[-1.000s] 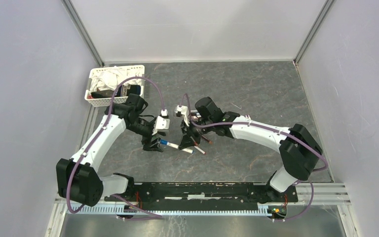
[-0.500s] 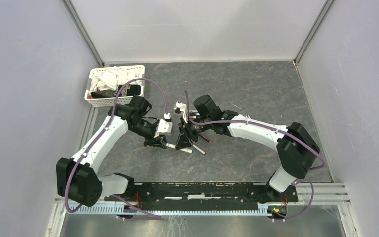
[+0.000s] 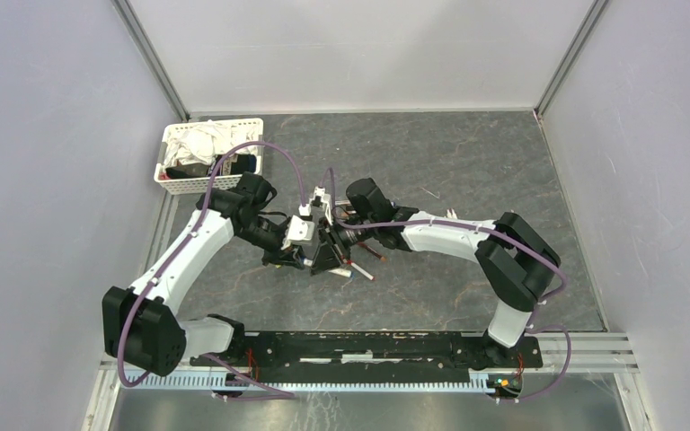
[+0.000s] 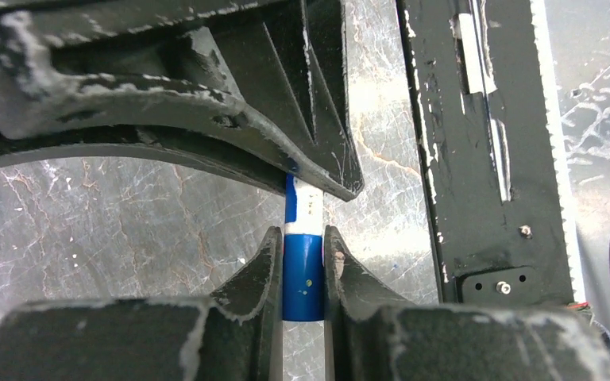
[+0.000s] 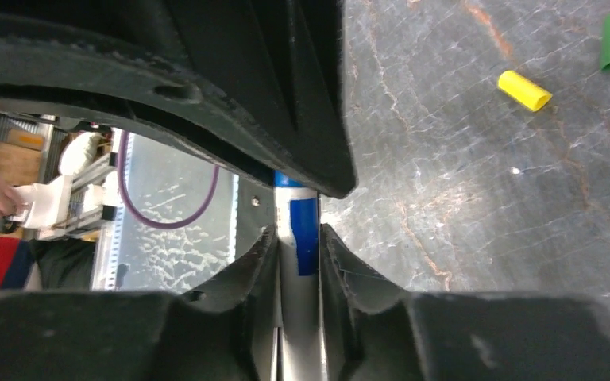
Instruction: Open the pen caps
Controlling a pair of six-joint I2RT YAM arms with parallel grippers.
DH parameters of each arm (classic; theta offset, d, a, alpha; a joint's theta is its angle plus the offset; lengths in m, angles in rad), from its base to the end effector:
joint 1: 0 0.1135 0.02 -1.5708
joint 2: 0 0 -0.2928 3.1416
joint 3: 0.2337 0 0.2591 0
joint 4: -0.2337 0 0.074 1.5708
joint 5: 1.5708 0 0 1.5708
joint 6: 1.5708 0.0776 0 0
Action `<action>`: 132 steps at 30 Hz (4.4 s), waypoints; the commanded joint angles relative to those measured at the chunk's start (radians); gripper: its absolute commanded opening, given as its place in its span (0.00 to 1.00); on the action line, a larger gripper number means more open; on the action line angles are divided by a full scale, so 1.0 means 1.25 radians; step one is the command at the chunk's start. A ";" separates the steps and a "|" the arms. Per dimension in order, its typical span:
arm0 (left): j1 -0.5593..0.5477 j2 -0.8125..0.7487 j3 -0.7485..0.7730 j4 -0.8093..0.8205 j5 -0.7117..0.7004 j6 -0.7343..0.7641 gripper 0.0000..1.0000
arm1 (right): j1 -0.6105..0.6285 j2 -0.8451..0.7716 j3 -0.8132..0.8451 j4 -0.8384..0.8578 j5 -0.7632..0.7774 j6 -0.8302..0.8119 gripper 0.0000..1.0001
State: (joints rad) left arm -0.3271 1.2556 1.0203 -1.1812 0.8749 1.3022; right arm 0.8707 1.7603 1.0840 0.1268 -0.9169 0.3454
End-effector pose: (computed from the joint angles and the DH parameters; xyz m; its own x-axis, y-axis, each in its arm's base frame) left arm 0.1772 -0.1230 0.2692 0.0580 0.6330 -0.7720 0.9865 -0.1551 -0.0531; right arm 0.2188 0.3553 0.2268 -0.6218 -0.4184 -0.6621 -0.7341 0.0169 0.6788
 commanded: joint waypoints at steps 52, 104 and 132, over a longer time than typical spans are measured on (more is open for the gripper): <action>0.184 0.232 -0.107 0.596 -0.337 -0.343 0.06 | -0.272 -0.211 -0.245 -0.177 0.981 -0.046 0.00; 0.194 -0.080 0.229 0.228 -0.194 -0.448 1.00 | -0.312 0.007 -0.063 -0.133 0.548 -0.317 0.63; 0.193 -0.057 0.185 0.046 -0.017 -0.213 1.00 | -0.192 -0.196 -0.229 -0.148 0.525 -0.298 0.00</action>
State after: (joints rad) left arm -0.0891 1.1828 1.2949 -1.0153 0.7456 0.8486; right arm 0.6277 1.6096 0.7845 -0.0185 -0.1860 -0.0319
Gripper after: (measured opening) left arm 0.996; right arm 0.028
